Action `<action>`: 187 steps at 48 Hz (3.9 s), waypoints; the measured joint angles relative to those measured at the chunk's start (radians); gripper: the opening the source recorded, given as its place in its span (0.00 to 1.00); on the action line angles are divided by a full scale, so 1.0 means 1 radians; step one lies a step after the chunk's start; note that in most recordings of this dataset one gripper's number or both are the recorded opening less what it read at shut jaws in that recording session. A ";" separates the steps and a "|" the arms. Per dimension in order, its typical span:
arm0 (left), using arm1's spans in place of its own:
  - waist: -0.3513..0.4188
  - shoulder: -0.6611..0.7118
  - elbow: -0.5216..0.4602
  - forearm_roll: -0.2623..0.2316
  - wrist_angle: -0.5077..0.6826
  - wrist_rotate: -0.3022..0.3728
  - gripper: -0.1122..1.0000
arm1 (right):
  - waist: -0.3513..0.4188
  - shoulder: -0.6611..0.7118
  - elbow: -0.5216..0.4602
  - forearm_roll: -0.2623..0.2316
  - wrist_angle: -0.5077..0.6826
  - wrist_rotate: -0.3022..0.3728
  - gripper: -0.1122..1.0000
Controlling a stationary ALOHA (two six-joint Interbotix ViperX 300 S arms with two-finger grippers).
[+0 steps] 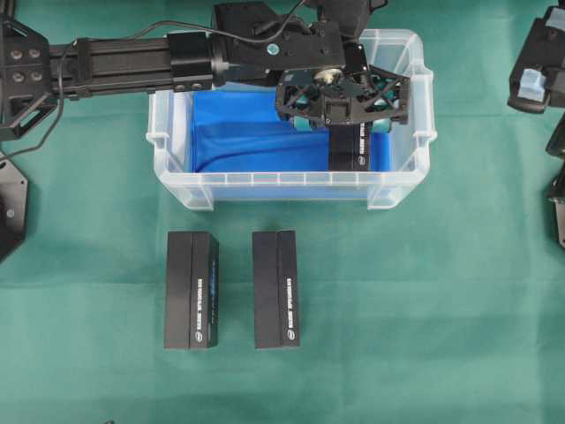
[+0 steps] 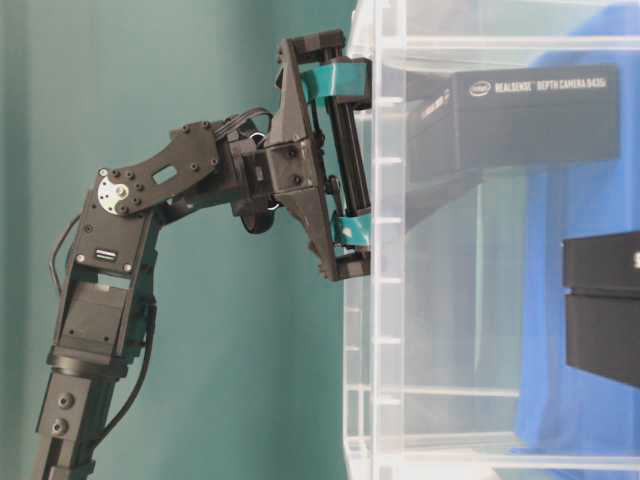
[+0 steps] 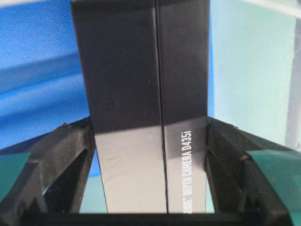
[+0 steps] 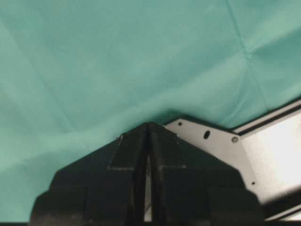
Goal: Take the box out of the case with the left arm.
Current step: 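Lower the left gripper around the right box and close on it, then lift the right black box up out of the case with the left gripper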
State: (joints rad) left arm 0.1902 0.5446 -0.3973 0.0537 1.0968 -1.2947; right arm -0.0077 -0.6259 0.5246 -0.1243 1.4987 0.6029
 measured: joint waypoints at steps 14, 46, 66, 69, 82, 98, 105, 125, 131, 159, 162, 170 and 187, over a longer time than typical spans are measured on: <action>-0.008 0.000 -0.034 -0.011 0.081 0.000 0.66 | 0.000 0.000 -0.002 0.000 0.000 0.000 0.10; -0.021 0.012 -0.437 -0.020 0.426 0.000 0.66 | 0.000 0.000 0.000 0.000 -0.002 0.000 0.10; -0.035 0.129 -0.762 -0.021 0.652 0.002 0.66 | 0.000 -0.002 -0.002 0.000 0.000 0.000 0.10; -0.037 0.141 -0.796 -0.021 0.669 0.002 0.65 | 0.000 -0.002 -0.002 0.000 0.000 0.000 0.10; -0.041 0.176 -0.904 -0.025 0.756 0.000 0.64 | 0.000 -0.002 0.000 0.000 0.000 0.002 0.10; -0.041 0.178 -0.911 -0.025 0.782 0.003 0.64 | 0.000 -0.002 0.000 0.000 0.000 0.008 0.10; -0.041 0.178 -0.911 -0.025 0.784 0.003 0.64 | 0.000 -0.002 -0.002 0.000 0.000 0.008 0.10; -0.041 0.178 -0.913 -0.025 0.784 0.003 0.64 | 0.000 0.000 0.000 0.000 0.000 0.011 0.10; -0.041 0.178 -0.911 -0.023 0.782 0.003 0.64 | 0.000 -0.002 0.000 0.000 0.000 0.011 0.10; -0.040 0.178 -0.911 -0.025 0.782 0.002 0.64 | 0.000 -0.002 0.000 0.000 0.000 0.011 0.10; -0.041 0.178 -0.911 -0.025 0.782 0.003 0.64 | 0.000 0.000 0.000 0.000 0.000 0.011 0.10; -0.041 0.178 -0.913 -0.025 0.784 0.003 0.64 | 0.000 -0.002 0.000 0.000 0.000 0.011 0.10; -0.054 0.178 -0.917 -0.023 0.784 -0.029 0.64 | 0.000 -0.002 0.000 0.000 0.000 0.008 0.10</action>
State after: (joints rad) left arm 0.1365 0.7225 -1.3146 0.0307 1.8807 -1.3238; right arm -0.0077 -0.6274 0.5246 -0.1243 1.4987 0.6105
